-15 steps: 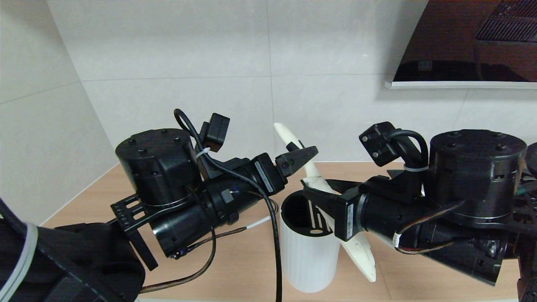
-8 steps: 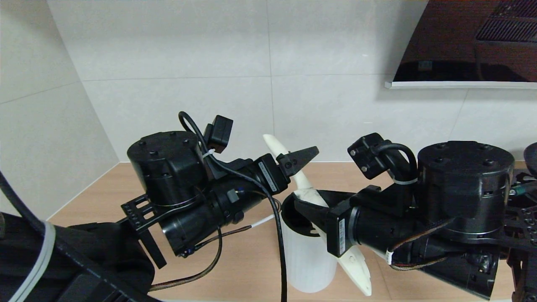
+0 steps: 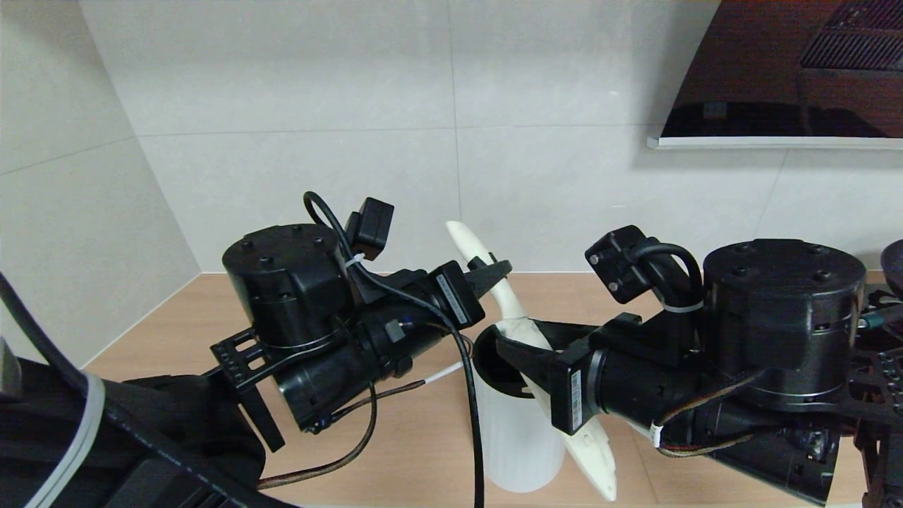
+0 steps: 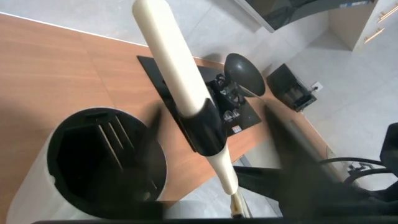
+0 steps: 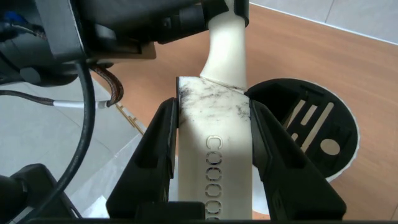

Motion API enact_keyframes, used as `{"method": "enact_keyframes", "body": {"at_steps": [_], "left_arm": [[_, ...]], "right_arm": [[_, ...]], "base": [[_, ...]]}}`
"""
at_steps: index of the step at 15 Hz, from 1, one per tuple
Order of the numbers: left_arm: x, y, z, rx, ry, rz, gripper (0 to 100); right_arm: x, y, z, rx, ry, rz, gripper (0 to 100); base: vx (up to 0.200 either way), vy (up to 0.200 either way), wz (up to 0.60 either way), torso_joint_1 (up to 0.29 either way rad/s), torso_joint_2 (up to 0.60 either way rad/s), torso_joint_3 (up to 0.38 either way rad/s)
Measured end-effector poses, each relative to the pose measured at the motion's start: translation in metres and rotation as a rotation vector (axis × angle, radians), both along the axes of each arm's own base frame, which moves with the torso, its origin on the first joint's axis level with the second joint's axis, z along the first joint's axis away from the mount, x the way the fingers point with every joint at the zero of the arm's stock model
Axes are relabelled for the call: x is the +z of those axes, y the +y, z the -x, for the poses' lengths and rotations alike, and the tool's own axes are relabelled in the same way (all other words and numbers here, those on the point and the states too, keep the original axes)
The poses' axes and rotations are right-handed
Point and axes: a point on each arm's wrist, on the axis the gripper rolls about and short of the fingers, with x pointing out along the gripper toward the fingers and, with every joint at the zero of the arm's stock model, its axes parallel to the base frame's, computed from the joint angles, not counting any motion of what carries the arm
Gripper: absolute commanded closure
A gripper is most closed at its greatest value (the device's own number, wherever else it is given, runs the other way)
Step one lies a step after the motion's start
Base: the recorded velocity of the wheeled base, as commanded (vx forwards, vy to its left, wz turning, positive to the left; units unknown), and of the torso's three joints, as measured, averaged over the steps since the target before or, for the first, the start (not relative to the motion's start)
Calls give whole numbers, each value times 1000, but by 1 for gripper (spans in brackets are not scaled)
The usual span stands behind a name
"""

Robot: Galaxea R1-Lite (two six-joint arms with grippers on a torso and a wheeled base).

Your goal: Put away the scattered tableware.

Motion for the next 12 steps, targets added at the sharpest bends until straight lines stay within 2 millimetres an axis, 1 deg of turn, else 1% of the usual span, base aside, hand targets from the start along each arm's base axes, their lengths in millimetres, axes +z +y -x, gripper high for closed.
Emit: {"method": "enact_keyframes", "body": {"at_steps": [8,9,12], "left_arm": [[0,0,3,-3,-15,5,100],[0,0,3,-3,-15,5,100],[0,-1,3,-4,-14,3,100]], "right_arm": [[1,0,0,-3,-5,-7,100],[1,0,0,-4,-6,-7,0],[3,-1,0,-7,-10,-14,0]], "base": [[0,0,0,0,0,0],[0,0,0,0,0,0],[0,0,0,0,0,0]]}}
